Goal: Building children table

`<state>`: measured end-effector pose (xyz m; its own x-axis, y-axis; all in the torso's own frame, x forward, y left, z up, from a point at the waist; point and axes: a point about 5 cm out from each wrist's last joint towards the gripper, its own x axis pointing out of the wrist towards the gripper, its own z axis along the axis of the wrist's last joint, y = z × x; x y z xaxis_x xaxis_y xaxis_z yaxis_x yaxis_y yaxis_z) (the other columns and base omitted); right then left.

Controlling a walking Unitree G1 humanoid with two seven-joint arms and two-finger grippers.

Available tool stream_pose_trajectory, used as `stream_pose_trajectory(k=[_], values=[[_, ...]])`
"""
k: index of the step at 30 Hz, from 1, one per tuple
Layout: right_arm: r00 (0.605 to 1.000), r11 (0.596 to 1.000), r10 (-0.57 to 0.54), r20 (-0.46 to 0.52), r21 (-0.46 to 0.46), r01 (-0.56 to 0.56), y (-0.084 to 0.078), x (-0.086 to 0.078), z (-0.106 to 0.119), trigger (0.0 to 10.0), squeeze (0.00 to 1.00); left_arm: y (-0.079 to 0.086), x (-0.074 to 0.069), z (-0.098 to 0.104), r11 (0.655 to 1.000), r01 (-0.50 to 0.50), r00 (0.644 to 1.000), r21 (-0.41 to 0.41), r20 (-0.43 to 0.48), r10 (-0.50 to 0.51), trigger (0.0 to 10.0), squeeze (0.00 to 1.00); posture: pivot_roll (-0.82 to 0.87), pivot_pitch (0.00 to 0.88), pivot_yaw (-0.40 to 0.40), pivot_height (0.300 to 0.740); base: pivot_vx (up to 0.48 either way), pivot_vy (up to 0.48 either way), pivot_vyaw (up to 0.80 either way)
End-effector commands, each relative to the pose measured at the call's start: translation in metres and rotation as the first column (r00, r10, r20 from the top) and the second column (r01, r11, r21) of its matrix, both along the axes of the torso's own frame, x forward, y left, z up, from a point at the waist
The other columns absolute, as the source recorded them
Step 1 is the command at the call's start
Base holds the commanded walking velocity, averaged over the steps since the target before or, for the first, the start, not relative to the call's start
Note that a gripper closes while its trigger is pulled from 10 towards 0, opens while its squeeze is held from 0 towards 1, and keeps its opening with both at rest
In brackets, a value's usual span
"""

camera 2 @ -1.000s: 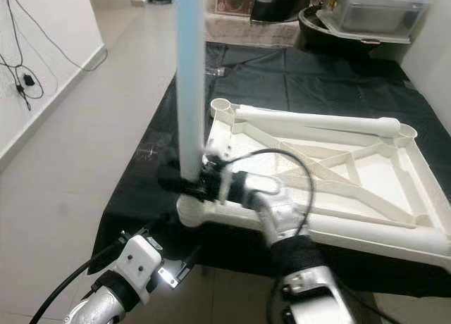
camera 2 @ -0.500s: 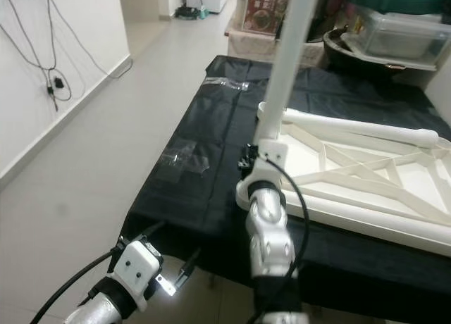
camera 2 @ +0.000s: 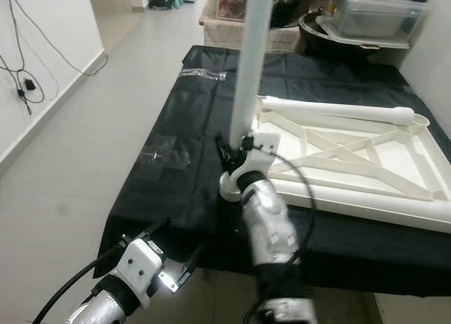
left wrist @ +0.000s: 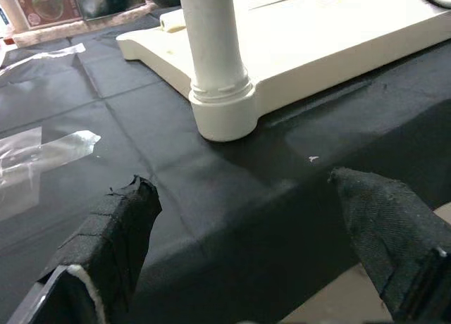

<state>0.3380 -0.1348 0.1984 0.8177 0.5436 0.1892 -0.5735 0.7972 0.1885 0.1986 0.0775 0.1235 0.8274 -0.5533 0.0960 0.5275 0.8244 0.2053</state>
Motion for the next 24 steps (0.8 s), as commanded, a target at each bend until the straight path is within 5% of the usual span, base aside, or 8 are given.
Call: stream_pose_trajectory(k=[1,7,12,13,14,19,21,24], values=[[0.963,0.963,0.268,-0.037,-0.032,-0.269,0.022,-0.011,-0.008,10.0,0.0,0.0,-0.001,-0.006,1.0,0.006,1.0,0.01,-0.018,-0.006,10.0,0.0,0.08,0.102,-0.047,0.74,0.0,0.0,0.0],[0.731,0.708,0.67,-0.127,-0.185,-0.681,0.021,-0.032,-0.021,10.0,0.0,0.0,-0.002,-0.006,1.0,0.007,1.0,0.012,-0.019,-0.007,10.0,0.0,0.09,0.1,-0.05,0.74,0.0,0.0,0.0],[0.658,0.645,0.741,-0.134,-0.133,-0.753,0.029,-0.025,-0.018,10.0,0.0,0.0,-0.002,-0.006,1.0,0.006,1.0,0.012,-0.02,-0.006,10.0,0.0,0.1,0.106,-0.052,0.74,0.0,0.0,0.0],[0.658,0.645,0.741,-0.134,-0.133,-0.753,0.029,-0.025,-0.018,10.0,0.0,0.0,-0.002,-0.006,1.0,0.006,1.0,0.012,-0.02,-0.006,10.0,0.0,0.1,0.106,-0.052,0.74,0.0,0.0,0.0],[0.658,0.645,0.743,-0.125,-0.128,-0.753,0.04,-0.022,-0.018,0.0,0.0,-0.001,-0.002,-0.005,1.0,0.005,1.0,0.011,-0.019,-0.004,10.0,0.0,0.1,0.114,-0.056,0.74,0.0,0.0,0.0],[0.7,0.684,0.704,-0.123,-0.146,-0.714,0.049,-0.016,-0.021,0.0,0.0,-0.001,-0.002,-0.005,1.0,0.003,1.0,0.011,-0.018,-0.003,10.0,0.0,0.1,0.118,-0.057,0.74,0.0,0.0,0.0],[0.85,0.827,0.515,-0.109,-0.197,-0.527,0.051,-0.005,-0.026,0.0,0.0,-0.001,-0.002,-0.004,1.0,0.0,1.0,0.009,-0.017,0.0,10.0,0.0,0.1,0.123,-0.058,0.74,0.0,0.0,0.0],[0.9,0.875,0.423,-0.107,-0.21,-0.436,0.049,0.0,-0.028,0.0,0.0,-0.001,-0.001,-0.004,1.0,0.0,1.0,0.009,-0.018,0.0,10.0,0.0,0.1,0.123,-0.058,0.74,0.0,0.0,0.0]])
